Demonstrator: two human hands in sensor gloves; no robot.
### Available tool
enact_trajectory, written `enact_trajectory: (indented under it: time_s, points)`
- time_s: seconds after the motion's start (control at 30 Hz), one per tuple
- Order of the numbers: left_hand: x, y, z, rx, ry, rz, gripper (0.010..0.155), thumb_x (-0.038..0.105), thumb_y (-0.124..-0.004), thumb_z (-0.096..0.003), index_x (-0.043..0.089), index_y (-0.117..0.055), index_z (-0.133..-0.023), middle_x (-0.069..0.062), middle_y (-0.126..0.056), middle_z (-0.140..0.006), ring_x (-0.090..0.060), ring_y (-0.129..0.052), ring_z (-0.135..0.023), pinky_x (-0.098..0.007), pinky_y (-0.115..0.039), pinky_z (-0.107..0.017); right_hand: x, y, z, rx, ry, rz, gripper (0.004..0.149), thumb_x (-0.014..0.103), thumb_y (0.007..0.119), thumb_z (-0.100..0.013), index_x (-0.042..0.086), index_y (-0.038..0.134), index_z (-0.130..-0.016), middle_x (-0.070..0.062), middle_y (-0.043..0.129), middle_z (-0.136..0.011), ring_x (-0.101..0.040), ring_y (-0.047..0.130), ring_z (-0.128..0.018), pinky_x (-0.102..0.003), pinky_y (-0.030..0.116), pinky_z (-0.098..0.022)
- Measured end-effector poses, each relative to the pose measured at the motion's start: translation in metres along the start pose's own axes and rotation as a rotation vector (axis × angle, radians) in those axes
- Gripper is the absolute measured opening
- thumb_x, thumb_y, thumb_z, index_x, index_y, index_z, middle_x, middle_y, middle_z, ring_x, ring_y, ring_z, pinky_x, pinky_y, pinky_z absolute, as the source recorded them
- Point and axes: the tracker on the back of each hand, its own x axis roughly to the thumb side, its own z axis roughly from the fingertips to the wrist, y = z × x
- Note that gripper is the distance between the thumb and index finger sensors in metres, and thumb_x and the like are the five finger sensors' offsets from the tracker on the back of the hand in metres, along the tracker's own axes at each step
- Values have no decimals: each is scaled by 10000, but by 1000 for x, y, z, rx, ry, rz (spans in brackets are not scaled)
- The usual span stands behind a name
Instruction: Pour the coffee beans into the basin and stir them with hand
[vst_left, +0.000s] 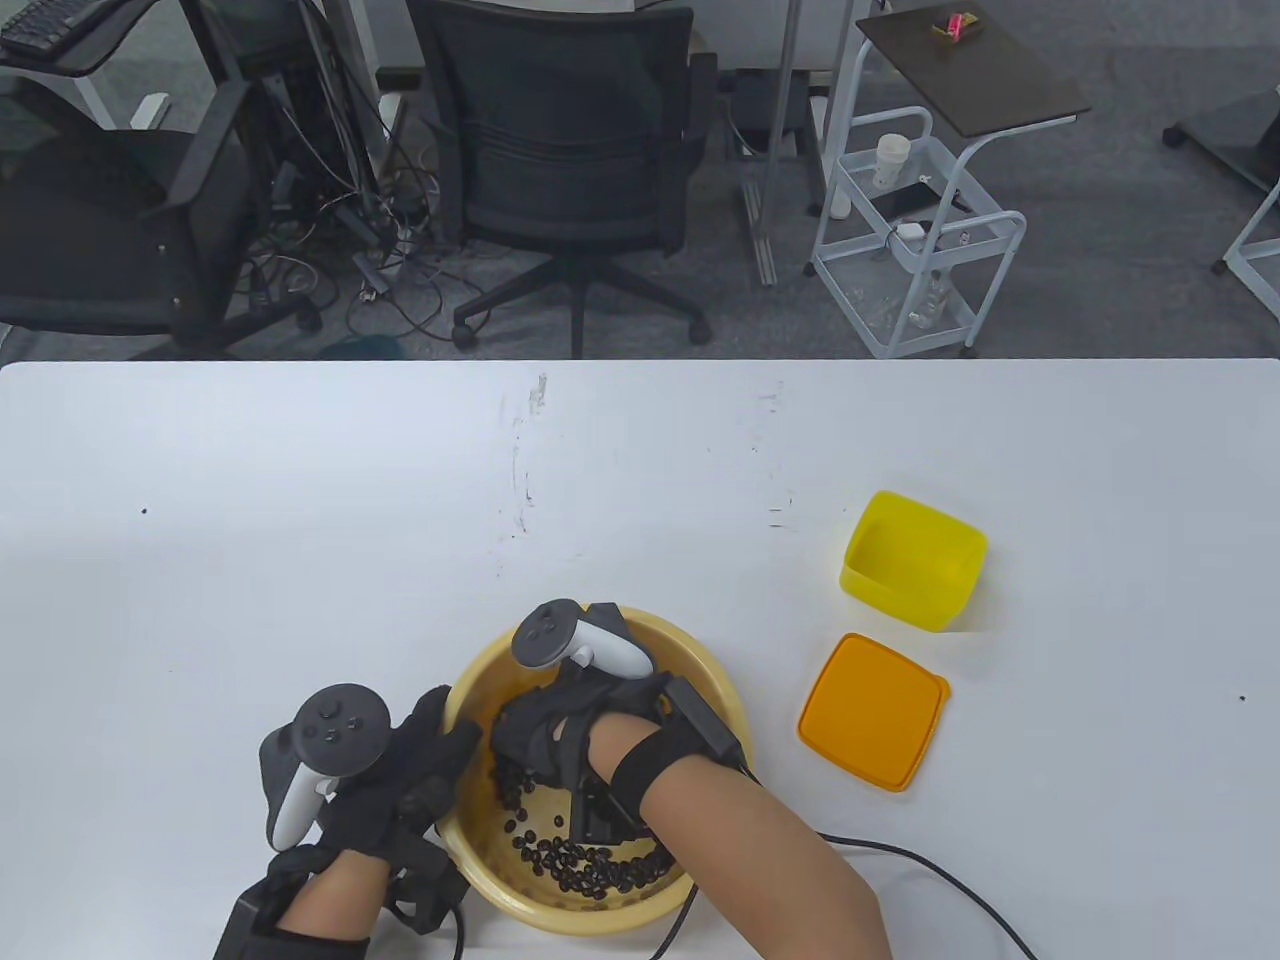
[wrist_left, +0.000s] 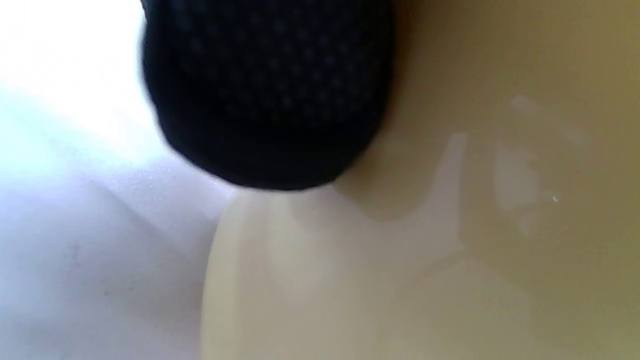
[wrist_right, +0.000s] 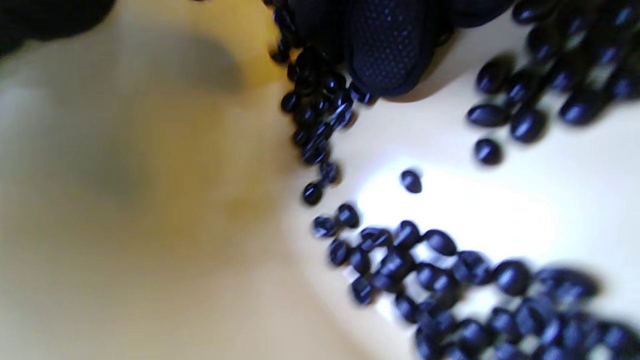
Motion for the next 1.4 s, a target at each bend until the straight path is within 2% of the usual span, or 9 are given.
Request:
enact_trajectory:
  time_s: [0.23, 0.37, 0.47, 0.7, 0.83, 0.97, 1.1, 1.27, 1.4]
  points:
    - [0, 0, 0, 2, 1, -1, 574, 332, -686, -592, -10, -526, -1023, -292, -901, -676, -128, -1023, -89, -381, -823, -574, 0, -6, 6, -105, 93, 177, 671, 429, 513, -516, -6, 247, -953, -168, 499, -956, -328, 745, -716, -585, 449, -643]
    - [0, 0, 0, 2, 3, 1, 573, 335, -686, -592, -10, -528, -1023, -291, -902, -676, -128, -1022, -89, -379, -821, -574, -3, -10, 15, -164, 262, 444, 689, 421, 537, -505, 19, 217, -963, -186, 472, -968, -372, 713, -772, -600, 425, -653]
    - [0, 0, 1, 6, 6, -6, 573, 336, -685, -593, -8, -528, -1023, -289, -903, -675, -126, -1022, -88, -377, -823, -574, -10, -9, 21, -137, 391, 601, 702, 414, 546, -497, -39, 250, -944, -234, 509, -935, -388, 728, -807, -573, 478, -643]
    - [1, -1, 2, 9, 18, -9, 572, 336, -680, -596, -11, -525, -1024, -286, -899, -685, -127, -1022, -93, -378, -814, -584, -19, 4, 31, 67, 451, 491, 702, 385, 600, -478, -191, 494, -866, -404, 687, -771, -488, 866, -664, -637, 568, -557]
    - [1, -2, 1, 8, 18, -9, 572, 335, -680, -597, -13, -524, -1024, -287, -900, -684, -128, -1022, -93, -380, -814, -584, -23, 23, 25, 264, 405, 316, 690, 383, 620, -465, -228, 614, -786, -413, 806, -666, -487, 961, -535, -649, 618, -519]
    - [1, -2, 1, 9, 18, -11, 572, 335, -681, -596, -12, -526, -1023, -287, -900, -683, -128, -1022, -93, -379, -817, -581, -17, 40, 15, 422, 241, 91, 682, 393, 613, -465, -222, 636, -761, -391, 840, -638, -467, 979, -496, -639, 629, -517]
    - [1, -1, 1, 6, 13, -11, 575, 335, -681, -595, -15, -524, -1023, -289, -900, -681, -127, -1023, -94, -379, -816, -580, -4, 50, 2, 491, -23, -186, 704, 422, 570, -488, -142, 457, -893, -337, 703, -788, -431, 863, -681, -633, 528, -592]
    - [1, -1, 1, 2, 7, -7, 573, 335, -681, -594, -10, -524, -1024, -291, -899, -680, -128, -1023, -94, -381, -815, -579, 5, 36, -1, 349, -112, -185, 730, 429, 536, -512, -28, 163, -943, -242, 428, -956, -400, 613, -869, -596, 394, -650]
    - [1, -1, 1, -2, 3, -5, 574, 335, -683, -593, -10, -524, -1024, -291, -898, -680, -129, -1025, -95, -382, -817, -577, 4, 22, 0, 112, -71, -58, 692, 428, 520, -513, 23, 171, -952, -184, 439, -965, -325, 637, -823, -559, 421, -643]
